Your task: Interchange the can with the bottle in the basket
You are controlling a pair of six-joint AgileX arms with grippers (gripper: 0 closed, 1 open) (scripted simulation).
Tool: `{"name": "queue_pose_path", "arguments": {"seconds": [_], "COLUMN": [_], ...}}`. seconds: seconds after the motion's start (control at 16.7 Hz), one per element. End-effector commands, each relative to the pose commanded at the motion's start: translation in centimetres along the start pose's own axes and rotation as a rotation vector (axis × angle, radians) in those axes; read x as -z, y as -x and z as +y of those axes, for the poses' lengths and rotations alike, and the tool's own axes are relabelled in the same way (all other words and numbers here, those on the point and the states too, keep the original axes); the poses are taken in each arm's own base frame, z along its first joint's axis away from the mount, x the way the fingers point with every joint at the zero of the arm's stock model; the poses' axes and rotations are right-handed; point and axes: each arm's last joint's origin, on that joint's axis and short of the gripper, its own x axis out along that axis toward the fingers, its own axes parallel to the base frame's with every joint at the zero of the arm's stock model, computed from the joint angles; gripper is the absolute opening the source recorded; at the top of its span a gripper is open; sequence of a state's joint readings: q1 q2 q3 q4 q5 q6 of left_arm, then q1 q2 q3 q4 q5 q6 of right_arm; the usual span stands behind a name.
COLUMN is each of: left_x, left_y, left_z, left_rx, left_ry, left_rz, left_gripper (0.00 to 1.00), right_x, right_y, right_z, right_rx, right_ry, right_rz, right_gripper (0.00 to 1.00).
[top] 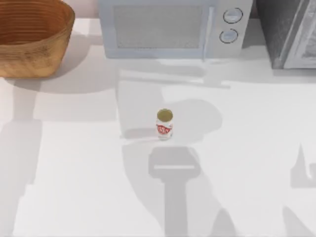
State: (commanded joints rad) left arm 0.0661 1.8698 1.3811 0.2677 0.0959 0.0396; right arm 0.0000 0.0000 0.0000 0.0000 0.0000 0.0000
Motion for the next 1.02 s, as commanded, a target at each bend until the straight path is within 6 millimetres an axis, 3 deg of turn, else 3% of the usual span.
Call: {"name": "queue_pose_path", "arguments": {"seconds": [0.12, 0.36, 1.02], "left_x": [0.29, 0.21, 0.21], "left_y": [-0.99, -1.13, -1.13], "left_z": [-0.11, -0.15, -0.15], "left_rx": [0.001, 0.002, 0.002], "left_ry": [0.0, 0.0, 0.0], "left_rz": [-0.016, -0.023, -0.023], "left_gripper": [0.0, 0.0, 0.83], "right_x": [0.0, 0.0, 0.0], "right_y": [0.0, 0.0, 0.0], "right_z": [0.0, 0.0, 0.0], "right_rx": [0.0, 0.0, 0.0], "right_ry": [0.0, 0.0, 0.0], "right_rz": [0.0, 0.0, 0.0], "right_gripper": [1.0, 1.0, 1.0]}}
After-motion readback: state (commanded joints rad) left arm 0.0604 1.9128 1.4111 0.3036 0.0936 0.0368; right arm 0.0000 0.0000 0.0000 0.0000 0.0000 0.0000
